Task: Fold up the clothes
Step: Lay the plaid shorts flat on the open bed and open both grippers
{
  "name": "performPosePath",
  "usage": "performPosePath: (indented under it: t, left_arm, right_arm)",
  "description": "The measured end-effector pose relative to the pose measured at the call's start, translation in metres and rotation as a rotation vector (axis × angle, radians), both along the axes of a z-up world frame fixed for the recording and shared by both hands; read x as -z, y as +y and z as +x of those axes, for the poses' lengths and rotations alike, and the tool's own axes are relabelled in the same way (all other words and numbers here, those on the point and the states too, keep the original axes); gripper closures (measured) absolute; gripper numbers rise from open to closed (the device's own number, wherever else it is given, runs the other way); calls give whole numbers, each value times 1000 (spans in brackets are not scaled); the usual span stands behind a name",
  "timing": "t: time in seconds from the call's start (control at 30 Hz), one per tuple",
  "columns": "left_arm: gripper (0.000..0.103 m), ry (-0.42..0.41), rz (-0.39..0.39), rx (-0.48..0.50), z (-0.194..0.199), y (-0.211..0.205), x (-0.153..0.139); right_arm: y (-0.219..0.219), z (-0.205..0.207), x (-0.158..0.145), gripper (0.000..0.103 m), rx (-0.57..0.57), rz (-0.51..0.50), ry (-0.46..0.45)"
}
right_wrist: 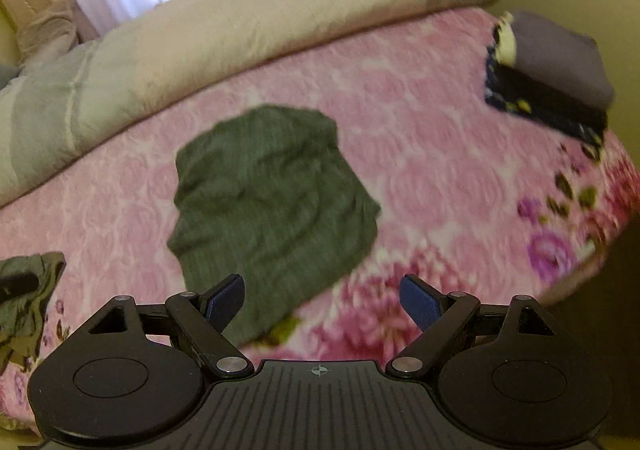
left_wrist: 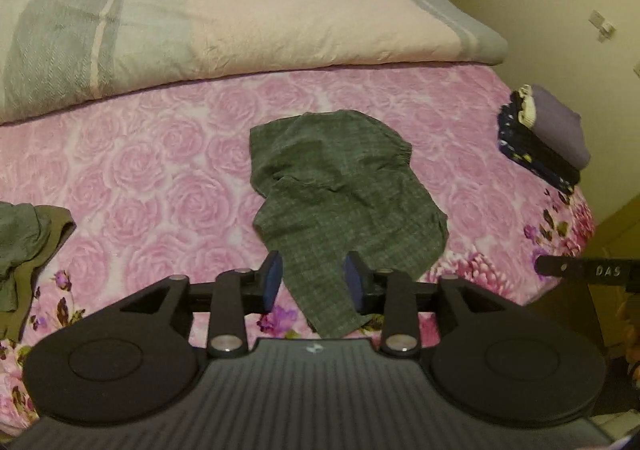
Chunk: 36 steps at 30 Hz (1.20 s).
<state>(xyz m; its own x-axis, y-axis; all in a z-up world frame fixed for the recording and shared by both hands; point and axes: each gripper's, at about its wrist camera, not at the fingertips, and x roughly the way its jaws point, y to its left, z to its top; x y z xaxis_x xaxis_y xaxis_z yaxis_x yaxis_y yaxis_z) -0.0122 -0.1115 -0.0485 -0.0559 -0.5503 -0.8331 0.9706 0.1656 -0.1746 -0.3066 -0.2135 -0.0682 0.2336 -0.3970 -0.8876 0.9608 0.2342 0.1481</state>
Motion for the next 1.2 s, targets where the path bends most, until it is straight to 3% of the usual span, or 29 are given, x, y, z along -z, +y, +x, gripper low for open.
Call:
performPosePath:
  t: [0.3,0.53,0.93,1.2]
  left_arm:
    - [69,-19,110,-13,13,68,26]
    - [68,-54,84,-60,26,91,19]
    - [64,-95,60,-77,24,95,14]
    - [64,-131,52,4,-4,66,14]
  right_arm:
    - [69,14,23,16,36,74,26]
    - [90,34,15,16,0,43,56]
    - [101,62,15,16,-100,7,71]
    - [85,37,14,16,-38,3,61]
